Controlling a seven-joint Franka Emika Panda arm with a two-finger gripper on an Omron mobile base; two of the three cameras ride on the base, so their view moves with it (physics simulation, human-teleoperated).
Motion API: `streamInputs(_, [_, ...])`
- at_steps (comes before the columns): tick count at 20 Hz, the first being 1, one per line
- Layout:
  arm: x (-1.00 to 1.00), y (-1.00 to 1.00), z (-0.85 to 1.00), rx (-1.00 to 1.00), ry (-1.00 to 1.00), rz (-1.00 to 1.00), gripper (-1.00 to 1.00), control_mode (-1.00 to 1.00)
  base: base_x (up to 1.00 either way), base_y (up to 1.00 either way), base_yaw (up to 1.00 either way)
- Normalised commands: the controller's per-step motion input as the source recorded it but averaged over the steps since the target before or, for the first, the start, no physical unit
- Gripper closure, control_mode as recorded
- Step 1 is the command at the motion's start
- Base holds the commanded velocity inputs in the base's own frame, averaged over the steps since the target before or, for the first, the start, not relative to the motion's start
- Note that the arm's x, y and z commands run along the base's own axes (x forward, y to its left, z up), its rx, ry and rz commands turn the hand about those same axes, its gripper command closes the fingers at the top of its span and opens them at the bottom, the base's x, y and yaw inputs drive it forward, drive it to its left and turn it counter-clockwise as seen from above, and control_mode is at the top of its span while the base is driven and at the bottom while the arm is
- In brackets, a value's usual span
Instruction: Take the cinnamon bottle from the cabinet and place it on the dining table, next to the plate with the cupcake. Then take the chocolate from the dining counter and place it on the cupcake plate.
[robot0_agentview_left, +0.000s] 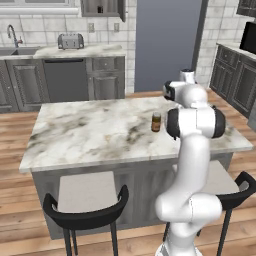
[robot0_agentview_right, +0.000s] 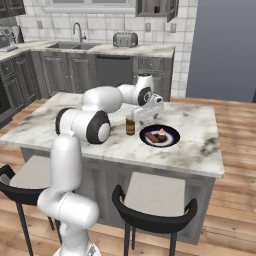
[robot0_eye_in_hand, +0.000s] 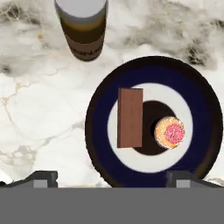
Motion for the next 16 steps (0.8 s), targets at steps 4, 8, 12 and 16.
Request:
streamInputs(4, [-0.94,0.48,0.55,-0.06,-0.17,0.00,-1.00,-1.00,0.00,0.00,0.00])
streamInputs(8, [-0.99,0.60,0.64,-0.11,-0.19,0.00,-1.00,-1.00,0.00,0.00,0.00])
streamInputs(12, [-1.00,0.71,0.63,-0.13,-0.14,0.00,-1.00,-1.00,0.00,0.00,0.00])
streamInputs(16, [-1.00,0.79,0.48,-0.15,-0.09,0.00,-1.00,-1.00,0.00,0.00,0.00])
